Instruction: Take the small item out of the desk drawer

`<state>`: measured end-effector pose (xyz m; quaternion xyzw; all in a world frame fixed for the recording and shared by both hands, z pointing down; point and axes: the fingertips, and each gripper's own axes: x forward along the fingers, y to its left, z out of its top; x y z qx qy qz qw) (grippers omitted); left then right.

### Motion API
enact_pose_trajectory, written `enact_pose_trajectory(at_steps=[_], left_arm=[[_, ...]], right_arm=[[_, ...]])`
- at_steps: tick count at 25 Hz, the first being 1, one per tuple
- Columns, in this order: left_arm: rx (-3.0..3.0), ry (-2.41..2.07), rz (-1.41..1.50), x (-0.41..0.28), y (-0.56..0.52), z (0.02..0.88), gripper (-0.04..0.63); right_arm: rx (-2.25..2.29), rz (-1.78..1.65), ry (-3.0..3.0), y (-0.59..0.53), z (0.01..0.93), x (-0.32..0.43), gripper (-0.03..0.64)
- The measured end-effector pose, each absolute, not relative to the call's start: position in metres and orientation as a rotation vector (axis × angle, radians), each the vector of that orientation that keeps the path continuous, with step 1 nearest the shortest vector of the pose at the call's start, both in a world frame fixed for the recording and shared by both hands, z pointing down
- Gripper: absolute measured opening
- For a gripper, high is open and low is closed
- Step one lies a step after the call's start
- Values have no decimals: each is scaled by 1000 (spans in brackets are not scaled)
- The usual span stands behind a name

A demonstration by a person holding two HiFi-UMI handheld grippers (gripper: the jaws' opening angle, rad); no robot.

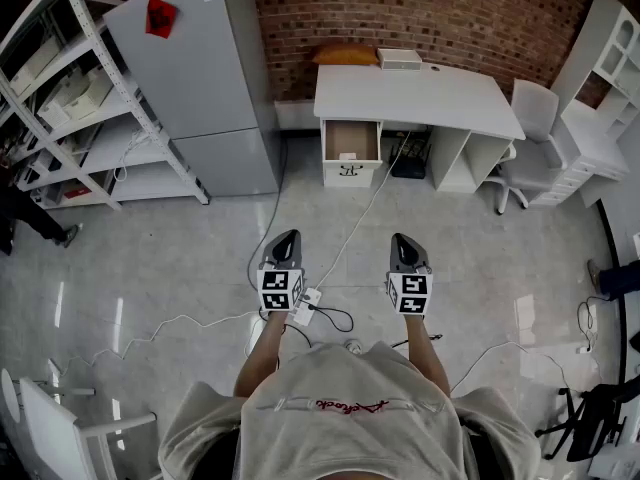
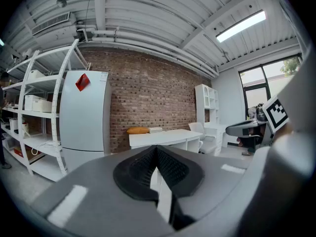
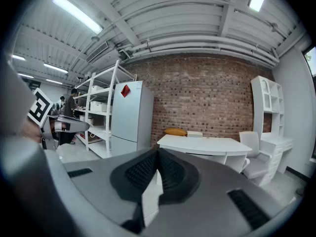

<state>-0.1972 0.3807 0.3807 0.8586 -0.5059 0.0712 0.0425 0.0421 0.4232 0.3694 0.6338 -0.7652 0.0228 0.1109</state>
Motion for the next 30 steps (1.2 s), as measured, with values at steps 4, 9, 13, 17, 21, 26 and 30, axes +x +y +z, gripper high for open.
enact_pose_trajectory(at_steps=[4, 9, 13, 17, 21, 26, 30], left_arm=[[2617, -1548, 229, -192, 386, 384, 9], [2617, -1550, 232, -185, 383, 383, 9], [2615, -1560, 232, -180, 380, 382, 9], [2603, -1571, 245, -174, 378, 382, 9], [2598, -1585, 243, -163, 372, 384, 9], [2590, -1598, 249, -152, 374, 388, 9], [2576, -1609, 249, -143, 375, 391, 9]], right_arm=[[1857, 84, -2252, 427, 375, 48, 11], [1856, 92, -2252, 425, 376, 54, 11], [1868, 109, -2274, 423, 377, 62, 11], [1865, 137, -2289, 423, 381, 72, 11], [1849, 138, -2297, 417, 387, 82, 11], [1796, 145, -2318, 415, 395, 85, 11], [1758, 157, -2329, 416, 402, 90, 11]])
